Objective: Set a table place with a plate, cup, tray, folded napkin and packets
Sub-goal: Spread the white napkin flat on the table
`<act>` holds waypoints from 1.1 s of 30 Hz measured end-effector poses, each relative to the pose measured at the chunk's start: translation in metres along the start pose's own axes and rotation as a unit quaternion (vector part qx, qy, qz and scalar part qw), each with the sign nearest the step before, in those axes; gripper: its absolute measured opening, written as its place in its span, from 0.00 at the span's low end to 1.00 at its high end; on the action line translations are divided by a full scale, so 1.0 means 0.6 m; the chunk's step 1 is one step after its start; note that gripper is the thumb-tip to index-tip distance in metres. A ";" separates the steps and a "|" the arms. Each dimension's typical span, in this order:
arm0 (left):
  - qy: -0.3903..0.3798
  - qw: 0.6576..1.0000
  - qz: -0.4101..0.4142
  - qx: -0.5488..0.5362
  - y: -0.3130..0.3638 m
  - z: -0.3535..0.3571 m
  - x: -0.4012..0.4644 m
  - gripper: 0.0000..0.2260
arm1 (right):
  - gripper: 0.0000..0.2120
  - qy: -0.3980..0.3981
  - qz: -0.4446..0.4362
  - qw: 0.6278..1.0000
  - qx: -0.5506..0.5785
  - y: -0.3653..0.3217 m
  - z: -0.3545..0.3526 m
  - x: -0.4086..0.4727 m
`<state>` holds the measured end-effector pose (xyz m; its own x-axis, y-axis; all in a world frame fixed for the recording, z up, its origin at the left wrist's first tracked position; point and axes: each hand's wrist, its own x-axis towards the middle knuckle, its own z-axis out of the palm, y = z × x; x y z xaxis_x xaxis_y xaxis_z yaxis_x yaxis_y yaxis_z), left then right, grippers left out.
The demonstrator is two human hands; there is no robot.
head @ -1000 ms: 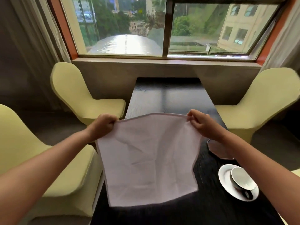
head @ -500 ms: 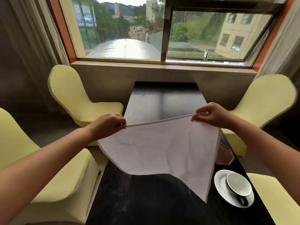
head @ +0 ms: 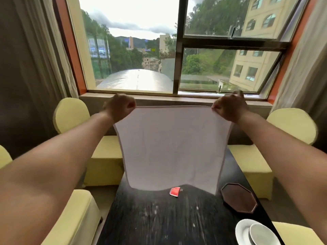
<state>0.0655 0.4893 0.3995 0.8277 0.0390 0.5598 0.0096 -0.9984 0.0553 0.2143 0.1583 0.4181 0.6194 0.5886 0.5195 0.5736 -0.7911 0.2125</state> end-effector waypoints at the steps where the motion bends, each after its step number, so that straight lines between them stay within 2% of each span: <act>1: 0.024 1.000 0.008 -0.001 0.001 -0.013 0.008 0.05 | 0.14 0.029 -0.005 1.000 -0.007 0.006 -0.010 0.004; 4: 0.094 0.995 0.039 -0.006 0.004 -0.032 0.003 0.05 | 0.11 0.095 -0.012 0.995 0.009 0.014 -0.029 0.001; 7: 0.128 0.989 0.070 0.014 0.010 -0.030 -0.045 0.04 | 0.07 0.121 -0.036 0.992 0.028 0.007 -0.031 -0.028; 12: 0.125 0.989 0.076 -0.005 0.025 0.025 -0.190 0.01 | 0.06 0.085 -0.082 0.989 0.086 -0.027 0.009 -0.145; 16: 0.022 0.994 0.084 -0.064 0.038 0.105 -0.340 0.05 | 0.13 0.057 -0.110 0.990 0.073 -0.061 0.084 -0.293; 19: -0.048 0.990 0.098 -0.091 0.057 0.169 -0.446 0.01 | 0.11 0.018 -0.133 0.988 0.078 -0.093 0.153 -0.415; 21: -0.082 0.986 0.096 -0.108 0.071 0.211 -0.506 0.02 | 0.10 -0.032 -0.123 0.987 0.098 -0.117 0.198 -0.493; 23: -0.133 0.981 0.077 -0.117 0.084 0.259 -0.565 0.05 | 0.15 -0.078 -0.098 0.985 0.122 -0.139 0.239 -0.568; 28: -0.274 0.956 -0.008 -0.109 0.122 0.359 -0.728 0.09 | 0.20 -0.162 -0.063 0.971 0.162 -0.200 0.313 -0.739; 30: -0.299 0.947 -0.023 -0.116 0.142 0.381 -0.783 0.12 | 0.21 -0.199 -0.049 0.964 0.172 -0.219 0.335 -0.802; 33: -0.301 0.943 -0.051 -0.134 0.173 0.394 -0.838 0.15 | 0.22 -0.207 -0.012 0.963 0.172 -0.236 0.358 -0.870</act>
<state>-0.2170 0.3564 -0.0716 0.9994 0.0229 -0.0253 0.0300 -0.9415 0.3358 -0.0755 -0.0013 -0.0609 0.7239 0.6778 0.1286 0.6896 -0.7166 -0.1043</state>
